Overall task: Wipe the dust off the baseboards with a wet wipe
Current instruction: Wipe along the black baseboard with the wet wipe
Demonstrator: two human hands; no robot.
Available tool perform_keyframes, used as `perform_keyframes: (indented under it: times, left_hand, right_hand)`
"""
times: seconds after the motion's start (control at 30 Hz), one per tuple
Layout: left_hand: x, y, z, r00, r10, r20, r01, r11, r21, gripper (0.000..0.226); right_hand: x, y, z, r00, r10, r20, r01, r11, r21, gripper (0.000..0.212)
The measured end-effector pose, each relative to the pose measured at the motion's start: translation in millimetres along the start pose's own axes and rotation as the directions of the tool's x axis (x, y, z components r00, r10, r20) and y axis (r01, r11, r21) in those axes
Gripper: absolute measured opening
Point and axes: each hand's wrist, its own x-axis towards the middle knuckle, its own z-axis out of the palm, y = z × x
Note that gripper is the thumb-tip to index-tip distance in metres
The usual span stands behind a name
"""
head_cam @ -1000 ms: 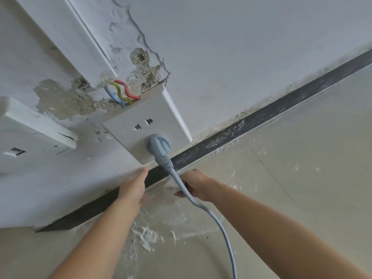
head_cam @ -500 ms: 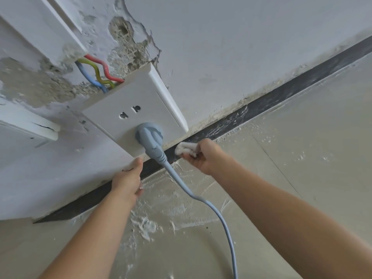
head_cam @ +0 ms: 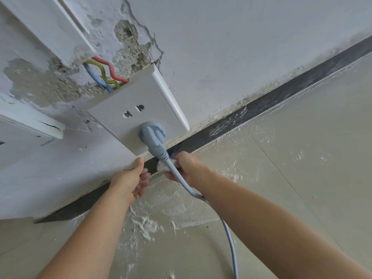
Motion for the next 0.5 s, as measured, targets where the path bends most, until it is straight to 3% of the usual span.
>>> perform_keyframes:
  times: [0.23, 0.37, 0.43, 0.5]
  left_hand:
    - [0.8, 2.3, -1.2, 1.000, 0.024, -0.005, -0.024, 0.999, 0.032, 0.033]
    - [0.5, -0.7, 1.0, 0.998, 0.049, -0.036, -0.048, 0.999, 0.020, 0.034]
    - [-0.4, -2.3, 1.6, 0.997, 0.058, -0.050, -0.058, 0.998, 0.014, 0.034]
    - [-0.9, -1.8, -0.4, 0.997, 0.060, -0.046, -0.059, 0.998, 0.025, 0.034]
  right_hand:
    - [-32.5, -30.0, -33.8, 0.987, -0.163, 0.010, 0.156, 0.959, 0.236, 0.024]
    - [-36.7, -39.2, -64.4, 0.953, -0.225, -0.204, 0.295, 0.847, 0.443, 0.025]
    - [-33.6, -33.6, -70.8, 0.950, -0.227, -0.213, 0.294, 0.881, 0.371, 0.022]
    - [-25.9, -20.8, -63.7, 0.984, -0.158, -0.086, 0.169, 0.975, 0.145, 0.021]
